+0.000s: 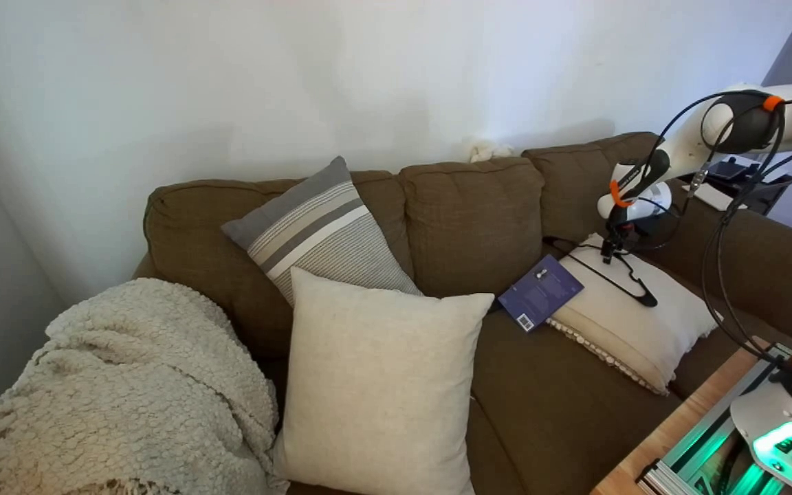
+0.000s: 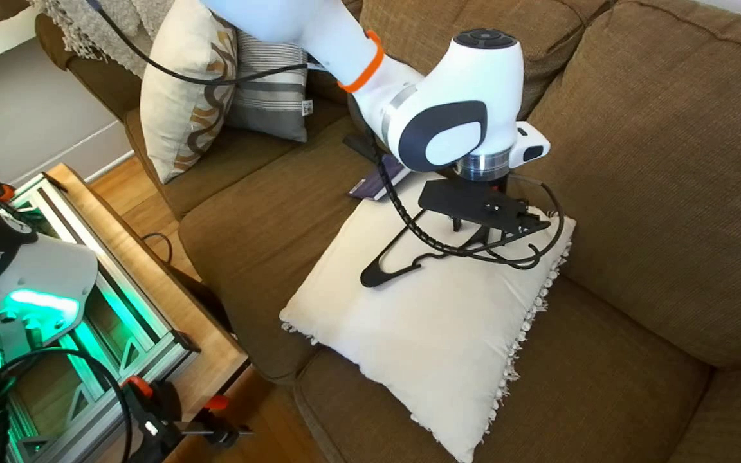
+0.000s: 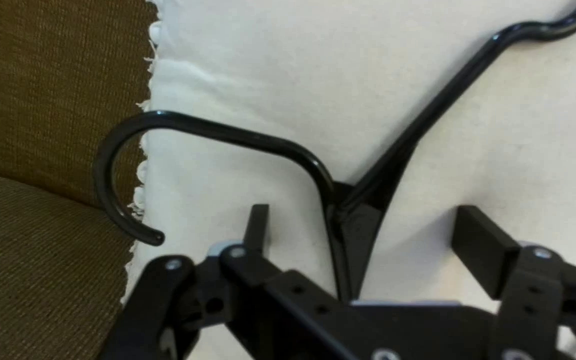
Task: Remove the black hanger from the pillow top and put it behind the striped pillow on the left sofa seat
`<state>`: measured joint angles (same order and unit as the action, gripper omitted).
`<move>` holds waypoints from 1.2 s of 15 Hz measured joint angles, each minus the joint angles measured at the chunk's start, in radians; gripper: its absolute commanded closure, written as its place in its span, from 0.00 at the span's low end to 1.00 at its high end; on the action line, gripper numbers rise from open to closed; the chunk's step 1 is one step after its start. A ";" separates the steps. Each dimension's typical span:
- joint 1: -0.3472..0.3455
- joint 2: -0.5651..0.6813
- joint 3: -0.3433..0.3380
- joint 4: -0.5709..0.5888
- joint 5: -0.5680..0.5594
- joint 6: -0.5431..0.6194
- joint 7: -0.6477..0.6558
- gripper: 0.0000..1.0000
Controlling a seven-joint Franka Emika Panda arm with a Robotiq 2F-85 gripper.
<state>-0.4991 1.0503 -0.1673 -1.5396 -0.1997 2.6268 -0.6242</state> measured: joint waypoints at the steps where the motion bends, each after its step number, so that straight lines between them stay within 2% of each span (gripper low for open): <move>1: -0.001 0.010 0.000 0.014 0.000 -0.001 0.002 0.48; 8: -0.004 0.031 0.001 0.068 0.001 -0.003 0.009 0.99; 9: -0.005 0.031 0.002 0.071 0.001 -0.003 0.008 0.94; 14: -0.013 0.007 0.009 0.054 -0.002 0.002 -0.069 0.94; 16: -0.024 -0.035 0.014 0.007 -0.003 0.045 -0.122 0.94; 18: -0.036 -0.102 0.013 -0.075 -0.013 0.137 -0.170 0.94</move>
<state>-0.5356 0.9479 -0.1542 -1.6151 -0.2130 2.7636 -0.7946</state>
